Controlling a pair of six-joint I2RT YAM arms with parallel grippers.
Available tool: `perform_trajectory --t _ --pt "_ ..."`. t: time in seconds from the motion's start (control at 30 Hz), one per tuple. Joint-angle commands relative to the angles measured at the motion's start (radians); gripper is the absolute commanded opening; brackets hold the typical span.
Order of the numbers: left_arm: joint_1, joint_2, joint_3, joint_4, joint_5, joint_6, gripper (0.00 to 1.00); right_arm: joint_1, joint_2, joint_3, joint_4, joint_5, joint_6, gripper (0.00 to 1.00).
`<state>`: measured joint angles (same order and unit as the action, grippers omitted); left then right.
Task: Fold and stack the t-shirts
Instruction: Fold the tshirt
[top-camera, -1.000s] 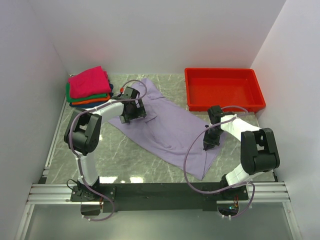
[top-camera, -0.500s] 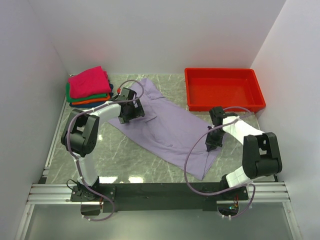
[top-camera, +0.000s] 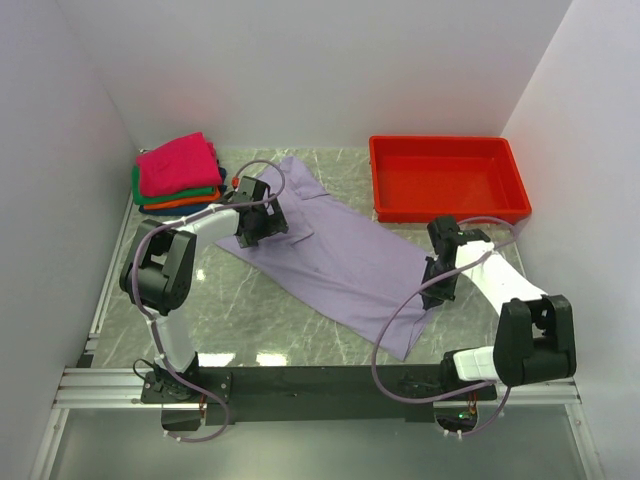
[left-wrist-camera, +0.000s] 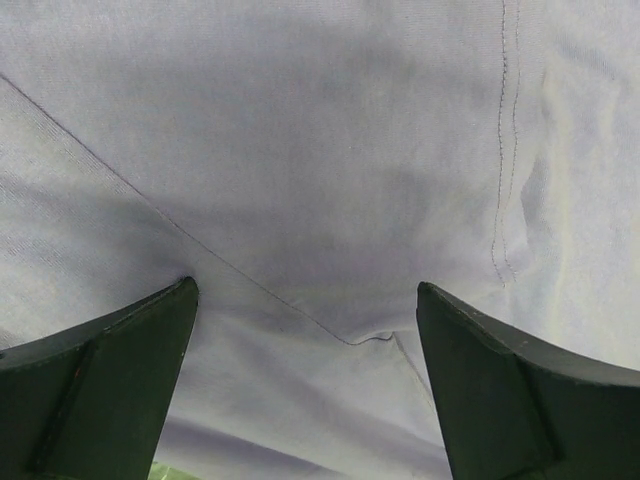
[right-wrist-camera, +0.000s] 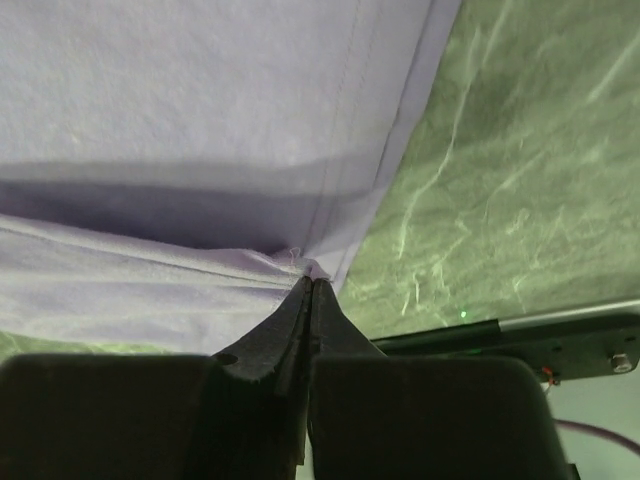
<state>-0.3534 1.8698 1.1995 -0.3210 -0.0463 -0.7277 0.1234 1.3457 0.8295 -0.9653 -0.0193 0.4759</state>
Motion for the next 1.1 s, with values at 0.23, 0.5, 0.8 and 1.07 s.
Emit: perform_trajectory --t 0.23,0.5,0.8,1.07 --pt "0.017 0.083 -0.008 -0.032 -0.024 0.002 0.99 0.005 -0.08 -0.018 -0.108 -0.042 0.043 0.0" --pt "0.011 0.066 0.066 -0.053 -0.066 0.059 0.99 0.007 -0.031 -0.013 -0.085 -0.005 0.033 0.0" --pt "-0.093 -0.009 0.149 -0.11 -0.113 0.068 0.99 0.048 -0.051 0.031 -0.116 0.053 0.038 0.5" --pt "-0.185 -0.061 0.103 -0.118 -0.084 0.021 0.99 0.257 -0.069 0.0 -0.127 -0.001 0.15 0.5"
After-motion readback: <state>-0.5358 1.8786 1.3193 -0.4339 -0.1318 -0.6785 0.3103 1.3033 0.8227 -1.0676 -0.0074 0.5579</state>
